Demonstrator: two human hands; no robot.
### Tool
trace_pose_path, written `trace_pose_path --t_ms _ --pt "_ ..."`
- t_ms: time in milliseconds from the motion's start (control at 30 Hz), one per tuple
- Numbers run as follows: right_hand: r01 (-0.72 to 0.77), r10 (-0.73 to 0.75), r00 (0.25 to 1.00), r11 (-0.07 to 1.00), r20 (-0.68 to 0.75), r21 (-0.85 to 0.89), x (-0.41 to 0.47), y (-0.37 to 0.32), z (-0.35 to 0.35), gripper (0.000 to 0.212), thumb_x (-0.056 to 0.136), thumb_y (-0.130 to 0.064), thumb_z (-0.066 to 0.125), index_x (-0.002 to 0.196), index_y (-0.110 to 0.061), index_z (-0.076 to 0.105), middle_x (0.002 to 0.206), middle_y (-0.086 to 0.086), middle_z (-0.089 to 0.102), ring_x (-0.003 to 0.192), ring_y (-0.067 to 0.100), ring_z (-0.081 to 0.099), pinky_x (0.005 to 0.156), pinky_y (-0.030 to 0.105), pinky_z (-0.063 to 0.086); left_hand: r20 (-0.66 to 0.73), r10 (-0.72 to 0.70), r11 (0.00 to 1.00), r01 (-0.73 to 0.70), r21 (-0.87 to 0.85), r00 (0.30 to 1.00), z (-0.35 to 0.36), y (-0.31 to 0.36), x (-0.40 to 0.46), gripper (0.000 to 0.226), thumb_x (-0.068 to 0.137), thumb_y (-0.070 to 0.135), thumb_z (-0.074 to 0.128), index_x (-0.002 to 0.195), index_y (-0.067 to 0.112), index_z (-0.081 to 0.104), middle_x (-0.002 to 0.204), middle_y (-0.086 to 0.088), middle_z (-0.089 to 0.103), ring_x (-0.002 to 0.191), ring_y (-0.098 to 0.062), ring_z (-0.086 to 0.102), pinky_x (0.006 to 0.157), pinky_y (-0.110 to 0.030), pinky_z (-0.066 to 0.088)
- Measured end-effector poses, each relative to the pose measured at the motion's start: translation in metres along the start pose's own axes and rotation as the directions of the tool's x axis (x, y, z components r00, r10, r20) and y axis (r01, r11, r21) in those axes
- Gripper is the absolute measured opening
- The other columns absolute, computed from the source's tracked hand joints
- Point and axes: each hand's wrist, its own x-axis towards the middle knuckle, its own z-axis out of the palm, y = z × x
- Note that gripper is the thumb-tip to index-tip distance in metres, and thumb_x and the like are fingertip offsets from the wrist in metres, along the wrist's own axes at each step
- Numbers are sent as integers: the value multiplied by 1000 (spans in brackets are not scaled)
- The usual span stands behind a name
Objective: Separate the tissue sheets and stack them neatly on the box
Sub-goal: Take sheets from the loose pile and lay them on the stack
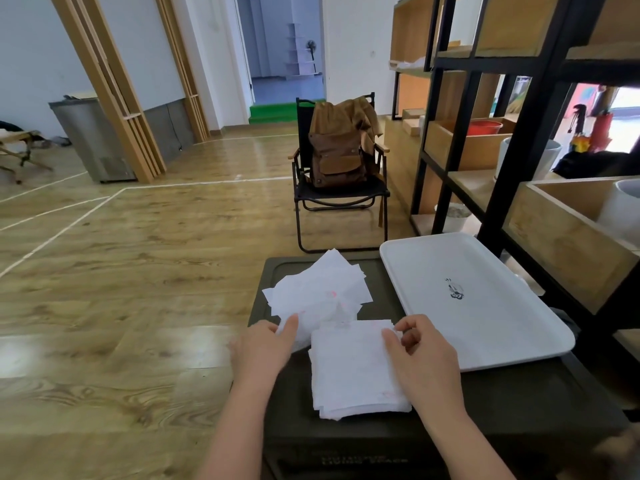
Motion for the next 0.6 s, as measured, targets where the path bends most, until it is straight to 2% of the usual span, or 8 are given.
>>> trace_pose_path --t_ms 67,133,200,300,367,433,533,600 --pt "24 -23 999 999 -34 26 0 -3 -4 15 86 -34 68 81 -35 54 77 -12 60 70 7 57 59 18 42 11 8 981 -6 -194 1000 -3 5 4 28 91 42 60 81 15 62 77 6 63 78 -19 59 65 -29 42" --pt "42 -40 998 998 -54 43 0 -7 -8 15 86 -34 69 80 -36 55 78 -14 60 69 6 58 58 16 42 -36 42 934 -52 -353 998 -10 8 7 12 89 29 65 92 17 66 83 7 65 79 -17 61 61 -24 42" --pt "67 -64 996 997 -62 48 -1 -10 -12 16 87 -33 68 79 -38 55 78 -16 61 71 5 58 57 12 42 -91 96 872 -128 -473 991 -21 14 6 12 89 25 66 99 18 69 89 5 68 84 -16 64 63 -24 46" --pt "128 -126 991 990 -45 52 -1 -18 -19 18 89 -28 67 80 -39 56 78 -18 62 81 -5 57 55 9 44 -115 252 786 -272 -555 961 -42 26 -1 11 90 25 65 91 32 73 92 9 72 91 -13 67 75 -29 51" --pt "160 -161 987 981 -5 106 -3 -26 -22 16 89 -27 65 81 -40 58 81 -21 63 83 -7 57 61 6 45 -124 353 717 -354 -601 927 -58 36 -11 16 93 26 64 89 37 75 96 17 73 91 -4 67 79 -25 53" --pt "171 -184 981 971 62 167 -5 -36 -25 11 90 -31 63 84 -40 63 84 -27 64 82 -5 59 63 9 46 -136 423 621 -396 -677 896 -71 47 -23 22 96 23 63 88 39 75 97 24 73 87 6 66 77 -17 52" --pt "70 -134 968 957 213 281 -11 -52 -23 15 91 -46 55 90 -40 69 85 -24 69 81 -4 64 67 17 48 -137 453 506 -380 -775 881 -83 57 -40 20 97 22 61 90 35 75 89 9 74 80 -4 67 66 -14 52" --pt "-101 -42 931 925 364 367 -12 -63 -20 30 90 -58 48 94 -37 71 87 -18 72 81 0 68 68 21 51 -127 464 452 -357 -817 877 -88 57 -51 14 97 26 61 94 28 74 90 0 73 80 -11 67 67 -19 54"
